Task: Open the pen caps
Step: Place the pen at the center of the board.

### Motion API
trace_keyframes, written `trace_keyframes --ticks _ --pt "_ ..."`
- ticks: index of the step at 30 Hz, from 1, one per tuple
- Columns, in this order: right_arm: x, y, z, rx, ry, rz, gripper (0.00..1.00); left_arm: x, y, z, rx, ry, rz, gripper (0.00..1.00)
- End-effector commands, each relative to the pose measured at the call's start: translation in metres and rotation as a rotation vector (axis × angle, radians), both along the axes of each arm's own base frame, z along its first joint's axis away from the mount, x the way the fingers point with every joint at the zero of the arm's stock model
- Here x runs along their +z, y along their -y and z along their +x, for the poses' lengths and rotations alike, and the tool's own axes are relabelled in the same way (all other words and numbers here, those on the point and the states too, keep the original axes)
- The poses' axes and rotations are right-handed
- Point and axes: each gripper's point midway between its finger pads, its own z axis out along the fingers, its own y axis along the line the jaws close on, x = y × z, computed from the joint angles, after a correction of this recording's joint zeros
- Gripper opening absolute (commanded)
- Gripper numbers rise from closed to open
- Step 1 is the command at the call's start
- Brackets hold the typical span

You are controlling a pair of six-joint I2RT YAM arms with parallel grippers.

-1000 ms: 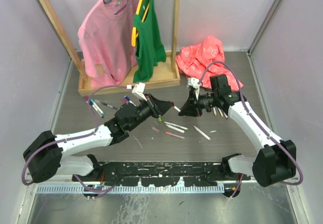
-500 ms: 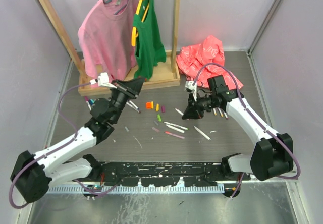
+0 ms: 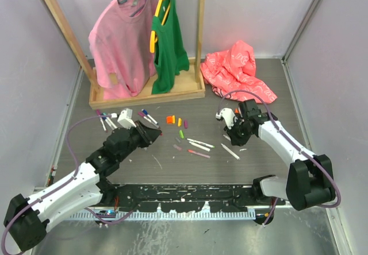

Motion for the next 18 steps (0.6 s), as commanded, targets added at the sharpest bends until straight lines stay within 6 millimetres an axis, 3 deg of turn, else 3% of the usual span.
trace_keyframes --ticks 1,5,11,18 --pt "-0.007 0.034 0.008 -0.075 0.054 -0.145 0.01 -0.023 -0.002 -0.011 -0.030 -0.084 0.042 0.00" --pt "-0.014 0.042 0.004 -0.100 0.027 -0.153 0.01 -0.031 -0.002 -0.008 -0.021 -0.102 0.065 0.00" --pt "-0.031 0.033 -0.012 -0.071 -0.095 -0.113 0.05 -0.038 -0.002 -0.006 -0.008 -0.117 0.076 0.00" --pt "-0.042 0.033 -0.013 -0.094 -0.143 -0.123 0.09 -0.043 -0.010 -0.007 0.025 -0.118 0.075 0.00"
